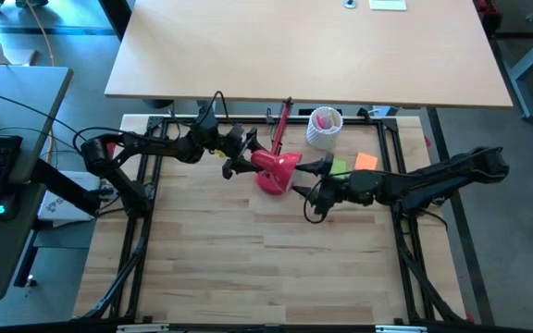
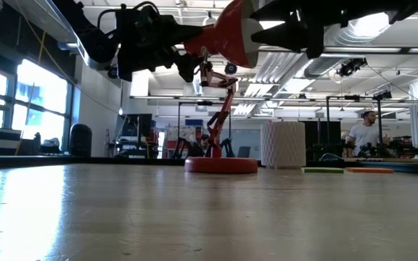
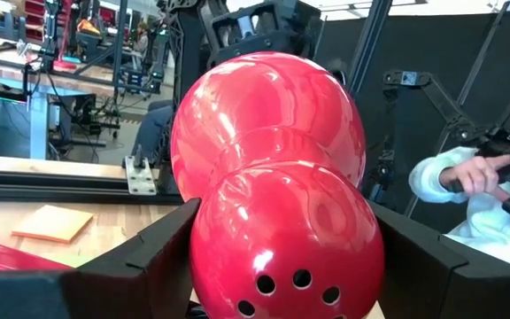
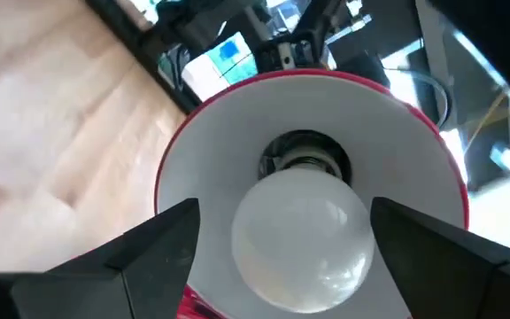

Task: Screw lightbulb
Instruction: Remove the lightbulb from the red lamp

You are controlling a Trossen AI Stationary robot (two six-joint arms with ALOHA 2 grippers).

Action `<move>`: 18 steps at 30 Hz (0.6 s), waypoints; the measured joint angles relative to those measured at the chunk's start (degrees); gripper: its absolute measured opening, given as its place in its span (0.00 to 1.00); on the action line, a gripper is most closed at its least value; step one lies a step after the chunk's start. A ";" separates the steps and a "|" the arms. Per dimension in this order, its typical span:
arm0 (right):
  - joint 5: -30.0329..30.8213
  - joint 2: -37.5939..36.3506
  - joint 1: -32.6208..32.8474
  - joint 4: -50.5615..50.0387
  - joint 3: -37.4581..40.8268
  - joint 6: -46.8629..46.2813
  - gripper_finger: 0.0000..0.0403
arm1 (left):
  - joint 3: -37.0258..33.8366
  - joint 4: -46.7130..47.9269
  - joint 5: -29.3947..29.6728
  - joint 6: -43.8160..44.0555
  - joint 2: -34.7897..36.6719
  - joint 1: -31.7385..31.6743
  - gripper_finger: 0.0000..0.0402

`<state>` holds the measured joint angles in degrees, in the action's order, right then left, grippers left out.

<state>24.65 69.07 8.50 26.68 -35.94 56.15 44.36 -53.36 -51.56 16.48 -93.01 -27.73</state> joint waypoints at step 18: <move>-8.57 -5.95 -3.28 -13.10 0.00 -74.75 0.82 | 0.00 0.17 0.25 0.18 0.00 0.00 0.64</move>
<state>16.08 63.11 5.22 13.58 -35.94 -18.60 44.36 -53.19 -51.31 16.66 -93.01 -27.73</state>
